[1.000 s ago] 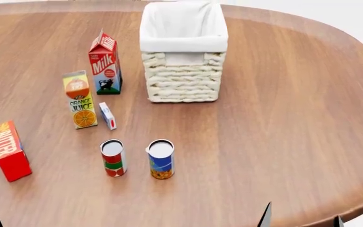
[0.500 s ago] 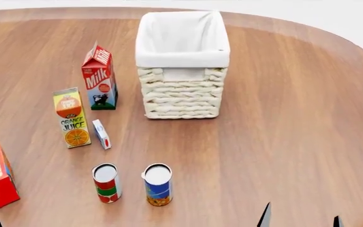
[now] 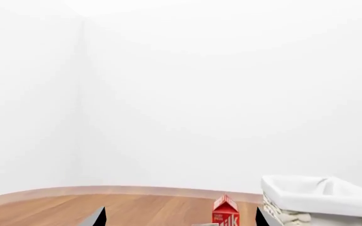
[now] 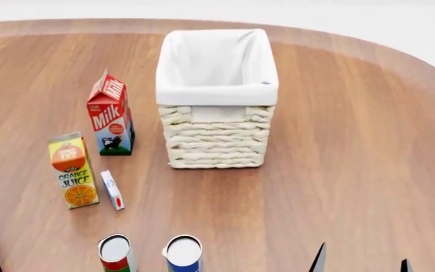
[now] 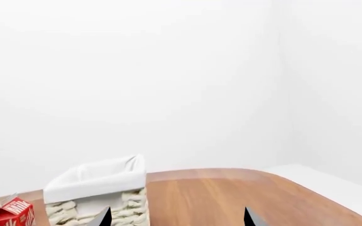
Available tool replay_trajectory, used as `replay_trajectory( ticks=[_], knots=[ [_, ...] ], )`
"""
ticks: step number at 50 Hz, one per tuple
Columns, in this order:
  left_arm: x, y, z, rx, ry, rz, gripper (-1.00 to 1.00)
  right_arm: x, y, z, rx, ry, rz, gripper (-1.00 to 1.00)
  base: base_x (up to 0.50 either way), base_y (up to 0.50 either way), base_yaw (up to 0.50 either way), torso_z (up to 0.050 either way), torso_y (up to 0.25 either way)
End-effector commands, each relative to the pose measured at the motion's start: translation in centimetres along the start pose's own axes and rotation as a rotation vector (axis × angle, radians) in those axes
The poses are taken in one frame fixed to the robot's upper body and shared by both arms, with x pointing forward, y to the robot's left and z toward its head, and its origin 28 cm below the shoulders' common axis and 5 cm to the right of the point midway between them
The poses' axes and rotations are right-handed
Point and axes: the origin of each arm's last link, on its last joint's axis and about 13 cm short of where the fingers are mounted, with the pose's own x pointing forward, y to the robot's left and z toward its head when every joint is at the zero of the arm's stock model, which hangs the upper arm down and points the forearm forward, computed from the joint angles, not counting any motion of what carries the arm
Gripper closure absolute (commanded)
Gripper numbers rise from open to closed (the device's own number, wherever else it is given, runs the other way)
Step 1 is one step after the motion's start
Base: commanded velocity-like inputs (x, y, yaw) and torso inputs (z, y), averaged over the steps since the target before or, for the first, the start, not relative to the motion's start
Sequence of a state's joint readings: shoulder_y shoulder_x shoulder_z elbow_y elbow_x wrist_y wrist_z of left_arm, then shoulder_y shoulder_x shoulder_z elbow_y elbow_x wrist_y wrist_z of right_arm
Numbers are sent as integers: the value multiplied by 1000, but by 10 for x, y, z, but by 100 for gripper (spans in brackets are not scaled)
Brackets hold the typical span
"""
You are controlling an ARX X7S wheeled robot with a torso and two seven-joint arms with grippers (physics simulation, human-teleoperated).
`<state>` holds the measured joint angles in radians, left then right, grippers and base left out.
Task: Pick up the alphabet soup, and put it in the basket.
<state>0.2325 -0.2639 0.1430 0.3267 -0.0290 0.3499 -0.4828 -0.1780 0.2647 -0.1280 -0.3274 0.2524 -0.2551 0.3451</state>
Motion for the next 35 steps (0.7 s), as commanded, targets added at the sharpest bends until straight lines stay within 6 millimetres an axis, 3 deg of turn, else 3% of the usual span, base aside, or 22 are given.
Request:
replay_trajectory(
  ticks=[1,35],
  knots=[
    [0,0,1,0,-2,-1,-100,0,0,1,8,-1,-7,-100,129,-4,0,0,0],
    [0,-1,1,1,0,-2,-100,0,1,-1,8,0,1,-100,109,-11,0,0,0]
  ],
)
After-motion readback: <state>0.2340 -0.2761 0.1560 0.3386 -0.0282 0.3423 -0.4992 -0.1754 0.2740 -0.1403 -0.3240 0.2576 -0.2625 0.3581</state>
